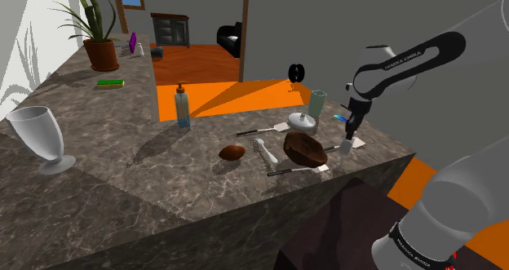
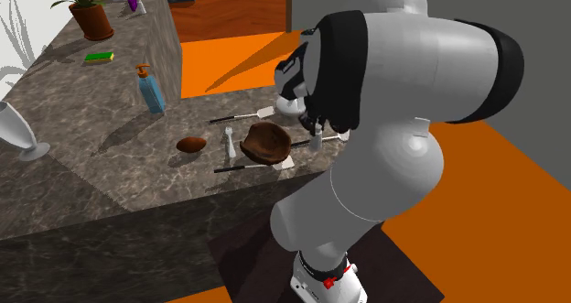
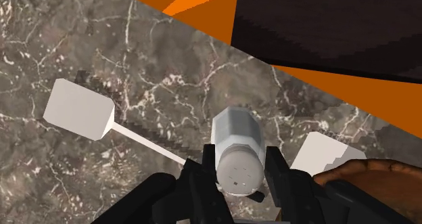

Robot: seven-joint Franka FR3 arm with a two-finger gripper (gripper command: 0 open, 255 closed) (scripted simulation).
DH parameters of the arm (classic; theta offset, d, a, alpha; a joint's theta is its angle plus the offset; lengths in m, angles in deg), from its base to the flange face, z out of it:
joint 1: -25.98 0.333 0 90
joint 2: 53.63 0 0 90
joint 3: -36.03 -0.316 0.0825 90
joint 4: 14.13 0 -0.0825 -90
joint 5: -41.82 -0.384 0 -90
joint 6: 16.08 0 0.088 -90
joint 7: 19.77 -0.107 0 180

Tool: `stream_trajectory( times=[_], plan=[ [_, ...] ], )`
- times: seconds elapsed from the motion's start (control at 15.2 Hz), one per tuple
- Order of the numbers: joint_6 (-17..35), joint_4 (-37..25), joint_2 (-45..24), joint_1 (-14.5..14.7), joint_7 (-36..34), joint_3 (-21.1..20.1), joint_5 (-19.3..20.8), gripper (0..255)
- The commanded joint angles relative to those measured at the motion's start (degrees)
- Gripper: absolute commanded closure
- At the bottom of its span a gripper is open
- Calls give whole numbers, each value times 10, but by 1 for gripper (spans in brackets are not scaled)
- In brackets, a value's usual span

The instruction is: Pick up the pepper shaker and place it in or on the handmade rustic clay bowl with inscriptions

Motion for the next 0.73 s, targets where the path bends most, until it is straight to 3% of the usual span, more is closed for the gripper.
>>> stream_trajectory(
  times=[0.0,0.66],
  plan=[
    [-18,-7,11,0,0,-3,-1,255],
    [-108,-51,57,1,6,-15,-7,255]
  ],
)
